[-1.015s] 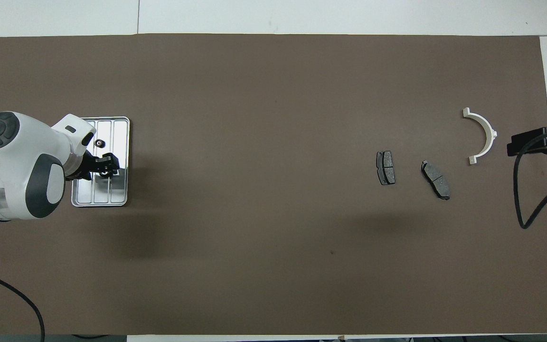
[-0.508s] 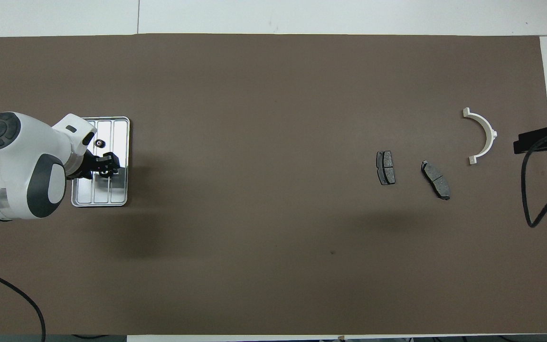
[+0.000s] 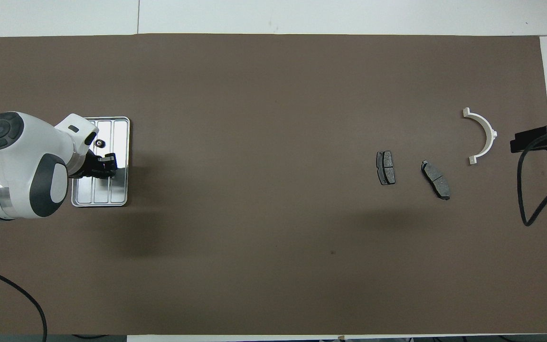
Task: Place bearing gear from tray to pile
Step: 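Carry the bearing toward the table center while the right gripper moves in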
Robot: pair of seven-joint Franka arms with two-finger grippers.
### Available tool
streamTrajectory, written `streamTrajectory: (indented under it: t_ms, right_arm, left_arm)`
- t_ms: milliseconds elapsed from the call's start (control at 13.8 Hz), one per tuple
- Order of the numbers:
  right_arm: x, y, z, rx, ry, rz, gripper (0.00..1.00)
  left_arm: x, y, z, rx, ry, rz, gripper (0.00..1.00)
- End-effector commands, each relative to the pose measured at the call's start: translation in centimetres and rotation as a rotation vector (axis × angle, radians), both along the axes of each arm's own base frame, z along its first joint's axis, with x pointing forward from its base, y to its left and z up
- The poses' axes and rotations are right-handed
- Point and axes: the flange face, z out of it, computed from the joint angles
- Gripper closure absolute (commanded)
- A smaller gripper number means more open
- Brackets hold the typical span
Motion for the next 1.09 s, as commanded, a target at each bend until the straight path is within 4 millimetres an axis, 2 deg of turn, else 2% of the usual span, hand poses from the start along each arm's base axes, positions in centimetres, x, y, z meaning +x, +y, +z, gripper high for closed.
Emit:
streamTrajectory:
  t_ms: [0,145,363,435,508,580,798,1015]
  right_arm:
    - [0.0,0.0,-0.3,0.007,-0.018,0.022,0.00]
    - [0.0,-0.3,-0.3,0.006,-0.019,0.022,0.00]
    - [0.0,-0.4,-0.3,0.006,-0.019,0.022,0.00]
    - [-0.1,-0.4,-0.3,0.006,-0.019,0.021,0.00]
    - [-0.1,-0.5,-0.3,0.006,-0.019,0.021,0.00]
    - [0.0,-0.6,-0.3,0.006,-0.024,0.022,0.00]
    - [0.1,-1.0,-0.3,0.003,-0.036,0.035,0.00]
    - [0.8,-1.1,-0.8,0.001,-0.051,0.030,0.00]
  left_arm:
    - [0.2,0.5,-0.2,0.018,-0.002,-0.007,1.00]
    - [0.7,0.3,0.4,0.020,0.007,-0.009,1.00]
    - [3.3,-0.6,4.6,0.023,0.046,0.004,1.00]
    - [3.9,-1.4,6.1,0.022,0.042,0.021,1.00]
    - [4.1,-2.6,6.8,0.026,0.039,0.043,1.00]
    - [4.2,-4.1,7.4,0.028,0.032,0.067,1.00]
    - [4.4,-11.1,8.7,0.011,0.016,0.119,1.00]
    - [4.9,-16.9,10.3,-0.033,0.001,0.189,1.00]
